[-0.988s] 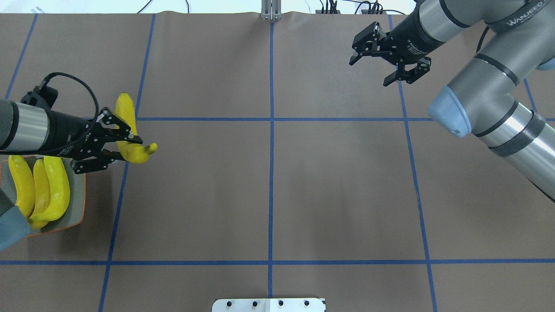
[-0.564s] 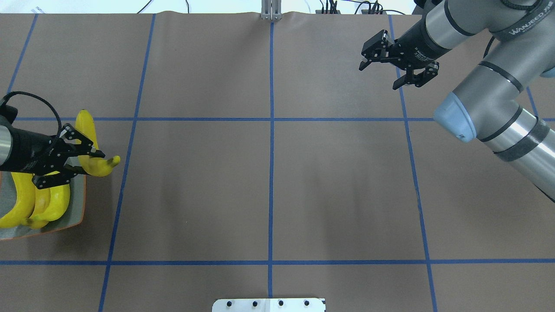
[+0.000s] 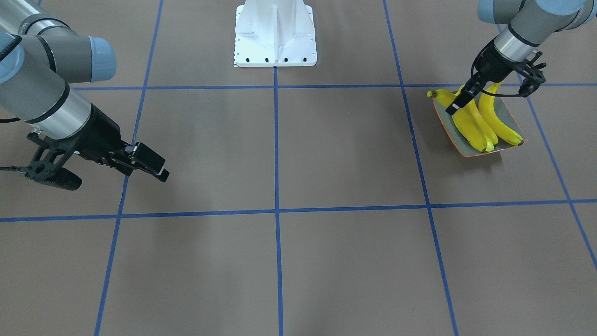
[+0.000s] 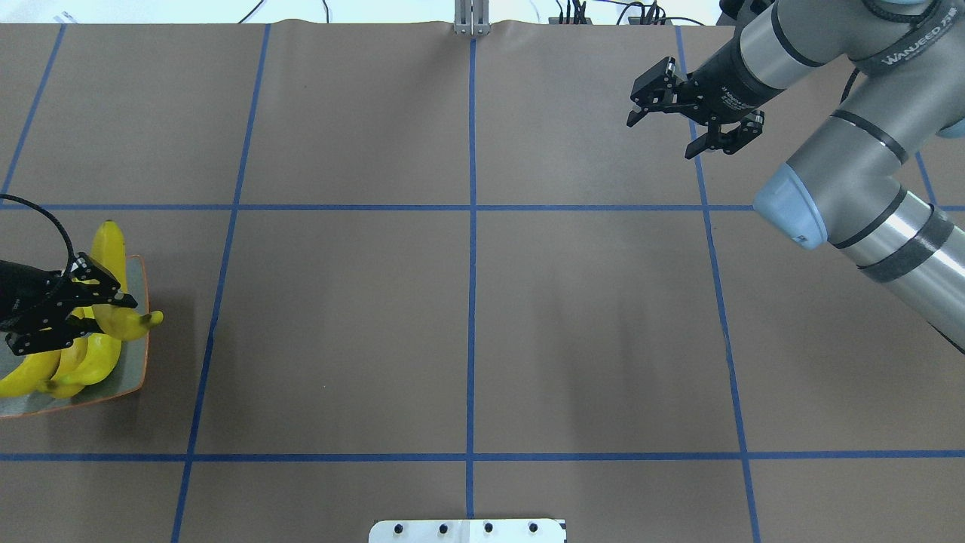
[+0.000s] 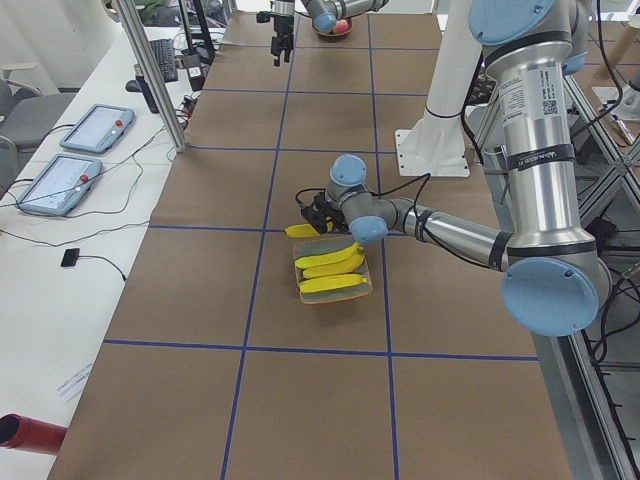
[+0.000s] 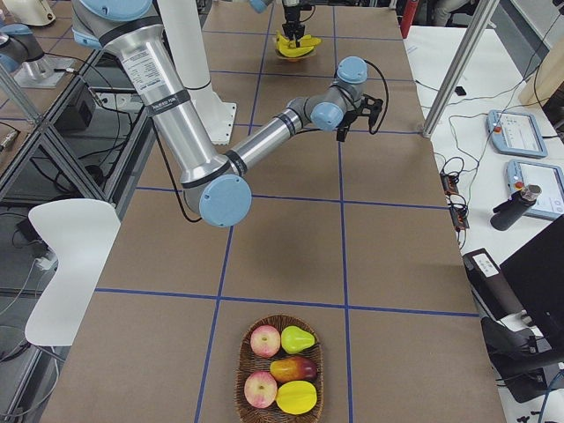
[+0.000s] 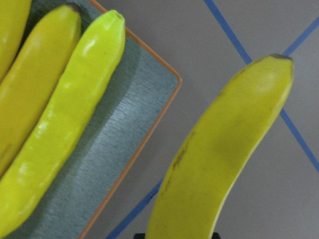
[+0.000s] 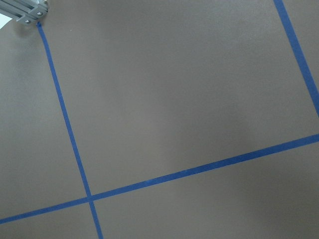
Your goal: Transfer all bananas from basket to plate
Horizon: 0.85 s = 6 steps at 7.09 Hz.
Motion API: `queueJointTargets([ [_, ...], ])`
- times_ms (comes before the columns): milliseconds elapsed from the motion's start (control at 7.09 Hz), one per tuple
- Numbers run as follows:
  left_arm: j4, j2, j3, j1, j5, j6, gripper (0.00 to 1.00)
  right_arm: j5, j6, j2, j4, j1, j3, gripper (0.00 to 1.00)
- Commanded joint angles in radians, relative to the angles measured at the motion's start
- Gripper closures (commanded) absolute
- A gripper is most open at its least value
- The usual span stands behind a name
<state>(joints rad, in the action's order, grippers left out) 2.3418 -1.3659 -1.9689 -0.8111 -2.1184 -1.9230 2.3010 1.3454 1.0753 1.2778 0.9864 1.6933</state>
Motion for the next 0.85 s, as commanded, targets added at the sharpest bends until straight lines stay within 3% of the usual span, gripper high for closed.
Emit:
queueJointTargets([
  [0, 0.001, -0.01, 0.028, 0.007, -0.002, 0.006, 1.0, 0.0, -0.006, 0.002, 0.0, 0.0, -0.003, 0.0],
  [705, -0.001, -0.002, 0.074, 0.012, 0.0, 0.061, 1.0, 0.002, -0.006, 0.005, 0.0, 0.0, -0.001, 0.0],
])
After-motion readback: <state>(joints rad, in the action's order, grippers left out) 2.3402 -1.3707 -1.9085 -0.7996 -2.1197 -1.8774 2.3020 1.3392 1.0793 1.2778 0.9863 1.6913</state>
